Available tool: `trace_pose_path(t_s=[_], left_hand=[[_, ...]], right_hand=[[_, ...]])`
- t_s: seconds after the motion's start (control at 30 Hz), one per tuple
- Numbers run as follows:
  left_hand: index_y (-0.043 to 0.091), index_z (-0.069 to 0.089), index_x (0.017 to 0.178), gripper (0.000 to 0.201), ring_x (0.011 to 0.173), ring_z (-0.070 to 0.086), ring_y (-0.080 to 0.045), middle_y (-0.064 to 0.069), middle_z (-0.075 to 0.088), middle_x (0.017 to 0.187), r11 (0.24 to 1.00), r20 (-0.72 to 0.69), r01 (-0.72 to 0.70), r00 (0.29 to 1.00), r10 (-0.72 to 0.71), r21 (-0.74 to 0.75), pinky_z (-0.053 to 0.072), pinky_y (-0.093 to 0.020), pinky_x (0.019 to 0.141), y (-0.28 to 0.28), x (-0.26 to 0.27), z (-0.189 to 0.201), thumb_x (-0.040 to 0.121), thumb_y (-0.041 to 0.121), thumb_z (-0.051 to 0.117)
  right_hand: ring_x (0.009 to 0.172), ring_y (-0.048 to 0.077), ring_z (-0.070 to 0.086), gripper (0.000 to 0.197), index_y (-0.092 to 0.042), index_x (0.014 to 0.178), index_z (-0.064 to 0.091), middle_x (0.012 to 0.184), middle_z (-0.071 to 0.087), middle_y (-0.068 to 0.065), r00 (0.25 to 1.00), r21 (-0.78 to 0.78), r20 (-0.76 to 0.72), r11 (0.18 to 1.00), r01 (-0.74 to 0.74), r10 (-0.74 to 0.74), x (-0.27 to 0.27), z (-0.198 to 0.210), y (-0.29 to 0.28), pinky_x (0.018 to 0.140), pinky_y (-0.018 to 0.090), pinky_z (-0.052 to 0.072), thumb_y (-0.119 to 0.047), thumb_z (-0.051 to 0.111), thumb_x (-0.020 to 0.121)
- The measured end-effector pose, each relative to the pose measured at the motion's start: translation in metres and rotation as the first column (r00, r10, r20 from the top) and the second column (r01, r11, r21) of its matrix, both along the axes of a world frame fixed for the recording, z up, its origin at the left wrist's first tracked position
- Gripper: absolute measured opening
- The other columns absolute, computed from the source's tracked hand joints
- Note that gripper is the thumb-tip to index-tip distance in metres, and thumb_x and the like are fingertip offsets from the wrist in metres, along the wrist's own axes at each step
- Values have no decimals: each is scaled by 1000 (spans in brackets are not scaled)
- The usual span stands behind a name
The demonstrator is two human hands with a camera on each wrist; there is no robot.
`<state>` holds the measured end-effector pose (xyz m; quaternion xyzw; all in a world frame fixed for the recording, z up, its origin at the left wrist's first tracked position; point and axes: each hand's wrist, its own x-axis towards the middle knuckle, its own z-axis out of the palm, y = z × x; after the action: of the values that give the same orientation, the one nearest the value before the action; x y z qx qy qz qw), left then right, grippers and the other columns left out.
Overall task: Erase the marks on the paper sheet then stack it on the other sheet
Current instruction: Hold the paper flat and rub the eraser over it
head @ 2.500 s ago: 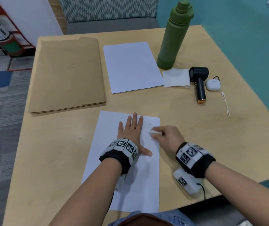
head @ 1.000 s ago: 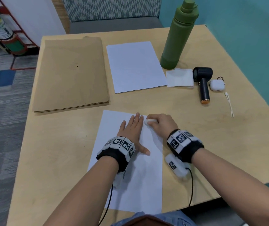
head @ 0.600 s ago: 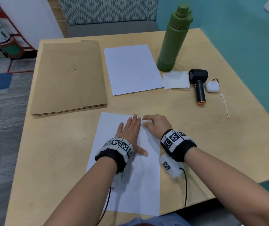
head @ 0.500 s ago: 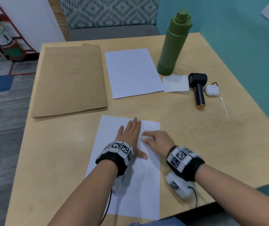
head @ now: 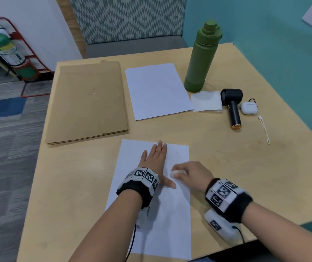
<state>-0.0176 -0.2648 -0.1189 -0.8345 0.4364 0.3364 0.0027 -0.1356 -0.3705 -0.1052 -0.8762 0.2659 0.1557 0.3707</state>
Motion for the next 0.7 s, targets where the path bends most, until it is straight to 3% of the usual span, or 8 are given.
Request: trace_pose_path(t_s=[0.07,0.13,0.2,0.23,0.33,0.43,0.53,0.7], left_hand=[[15,-23,147,135,143,-23,-16,1,-31,153,1000,2,-17,1000,17,-3,-11,-41,115,0,-2,1,65,63,73],[14,-23,147,132,144,-21,-16,1,-30,153,999,3,-47,999,47,-19,-9,-41,116,-1,-3,3,68,64,70],[14,-22,147,126,144,-19,-18,1,-29,154,993,-14,-99,995,99,-66,-6,-41,116,-2,-3,6,72,63,67],[14,-21,147,122,145,-18,-19,1,-29,154,986,-25,-128,992,126,-104,-6,-41,116,-1,-1,9,75,61,66],[17,-18,148,115,144,-20,-20,2,-29,154,970,2,-158,987,161,-186,-9,-41,115,15,6,19,79,56,64],[21,-19,148,116,143,-24,-19,5,-30,153,991,35,-113,993,116,-74,-15,-43,113,47,14,21,77,57,65],[21,-22,147,120,140,-29,-20,5,-32,152,995,42,-91,995,89,44,-20,-47,110,73,13,19,75,59,66],[20,-22,147,119,141,-28,-20,5,-31,152,988,50,-135,990,131,73,-20,-50,110,78,2,16,76,59,65]], right_hand=[[91,12,58,20,-19,103,68,99,66,-4,1000,92,26,996,-13,11,-10,-7,-10,79,23,41,-21,57,86],[68,7,56,17,-14,102,67,81,62,-2,955,276,113,932,234,-273,-17,-12,-19,62,15,41,-15,57,87],[40,6,45,18,-10,103,64,63,56,1,799,456,132,752,476,-586,-23,-14,-29,40,15,34,-15,54,90],[35,7,40,19,-8,105,63,60,54,2,724,524,105,657,542,-682,-26,-14,-34,35,17,29,-16,52,91],[37,9,43,21,-6,108,59,67,56,5,588,710,6,418,567,-809,-29,-11,-41,35,18,33,-15,45,95],[48,11,56,18,-6,96,58,71,59,7,544,830,-81,245,500,-835,-23,-1,-36,44,19,48,-14,42,96],[60,16,66,21,-7,83,55,66,65,8,599,912,-194,83,403,-777,-14,5,-21,59,24,56,-19,42,95],[85,21,68,19,-5,92,52,89,70,10,906,958,-236,70,277,-351,5,-5,26,78,27,57,-22,49,84]])
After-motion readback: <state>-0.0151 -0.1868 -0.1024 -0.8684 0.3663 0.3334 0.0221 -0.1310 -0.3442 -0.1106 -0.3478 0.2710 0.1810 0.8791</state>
